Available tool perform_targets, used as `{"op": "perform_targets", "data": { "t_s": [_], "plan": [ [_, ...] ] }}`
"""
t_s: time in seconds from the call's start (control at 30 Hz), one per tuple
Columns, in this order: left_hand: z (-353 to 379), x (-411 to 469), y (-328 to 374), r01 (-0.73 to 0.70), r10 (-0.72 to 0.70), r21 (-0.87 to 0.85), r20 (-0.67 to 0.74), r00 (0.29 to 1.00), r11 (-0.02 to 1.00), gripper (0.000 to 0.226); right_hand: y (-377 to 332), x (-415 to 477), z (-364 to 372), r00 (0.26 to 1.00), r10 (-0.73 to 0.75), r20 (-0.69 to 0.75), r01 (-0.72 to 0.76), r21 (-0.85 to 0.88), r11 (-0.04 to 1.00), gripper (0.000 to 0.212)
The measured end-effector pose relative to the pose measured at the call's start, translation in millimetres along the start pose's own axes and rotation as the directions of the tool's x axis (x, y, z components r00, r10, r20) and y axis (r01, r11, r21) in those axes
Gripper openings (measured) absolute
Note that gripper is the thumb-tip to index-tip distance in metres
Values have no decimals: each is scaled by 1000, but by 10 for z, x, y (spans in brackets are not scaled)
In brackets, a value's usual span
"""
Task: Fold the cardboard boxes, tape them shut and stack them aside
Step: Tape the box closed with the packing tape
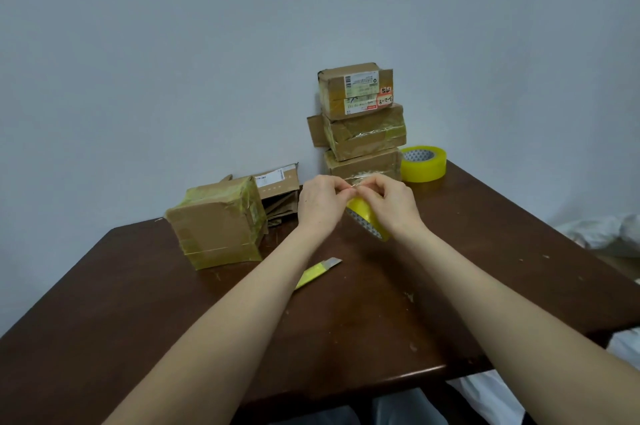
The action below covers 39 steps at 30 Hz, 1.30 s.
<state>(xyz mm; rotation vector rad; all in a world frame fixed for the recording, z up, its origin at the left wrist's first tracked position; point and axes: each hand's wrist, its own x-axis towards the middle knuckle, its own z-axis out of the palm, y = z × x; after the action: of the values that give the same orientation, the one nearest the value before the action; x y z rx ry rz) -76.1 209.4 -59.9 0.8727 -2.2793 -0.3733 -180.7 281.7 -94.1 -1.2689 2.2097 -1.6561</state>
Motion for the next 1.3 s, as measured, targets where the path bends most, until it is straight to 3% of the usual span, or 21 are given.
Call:
{"op": "perform_targets", "data": {
  "t_s": [0.13, 0.3, 0.47, 0.57, 0.73, 0.83, 0.9, 1.07, 1.2, 1.3],
  "plan": [
    [47, 20, 29, 29, -29, -2, -14, 999, 1000, 18, -1, -21, -7, 999, 38, 30, -39, 33, 999, 28],
    [67, 64, -38, 76, -77, -98, -11, 997, 992, 18, -19, -23, -87, 996, 81, 47, -87, 131, 988, 71],
    [73, 16, -134, 87, -87, -88, 0, 996, 992, 20, 7, -2, -64, 996, 24, 87, -24, 6, 1000, 41],
    [5, 6, -249, 153, -152, -13, 19, 988, 988, 26, 24, -23, -38, 998, 4, 60, 5, -151, 989, 35],
    [-65, -119, -413, 135, -147, 111, 112, 983, 985, 23, 116, -173, -35, 971, 54, 232, 93, -577, 812, 31],
    [-72, -251, -457, 118, -130, 106, 109, 986, 987, 23, 104, -239, 82, 951, 95, 293, 131, -664, 737, 30],
    [-157, -284, -528, 91, -95, 94, 39, 995, 991, 24, -55, -225, 194, 966, 42, 256, 132, -623, 771, 31],
    [-682, -137, -915, 104, -78, 128, -194, 978, 986, 31, -776, -74, 854, 954, -219, 206, 270, -269, 925, 36],
    [-1195, 63, -1432, 226, -160, 159, -347, 924, 961, 35, -1247, 94, 1452, 930, -191, 314, 258, -188, 948, 52],
    [-1390, 285, -1845, 381, -325, 174, -279, 903, 908, 41, -1425, 215, 1832, 904, -162, 395, 263, -215, 941, 59]
  ]
}}
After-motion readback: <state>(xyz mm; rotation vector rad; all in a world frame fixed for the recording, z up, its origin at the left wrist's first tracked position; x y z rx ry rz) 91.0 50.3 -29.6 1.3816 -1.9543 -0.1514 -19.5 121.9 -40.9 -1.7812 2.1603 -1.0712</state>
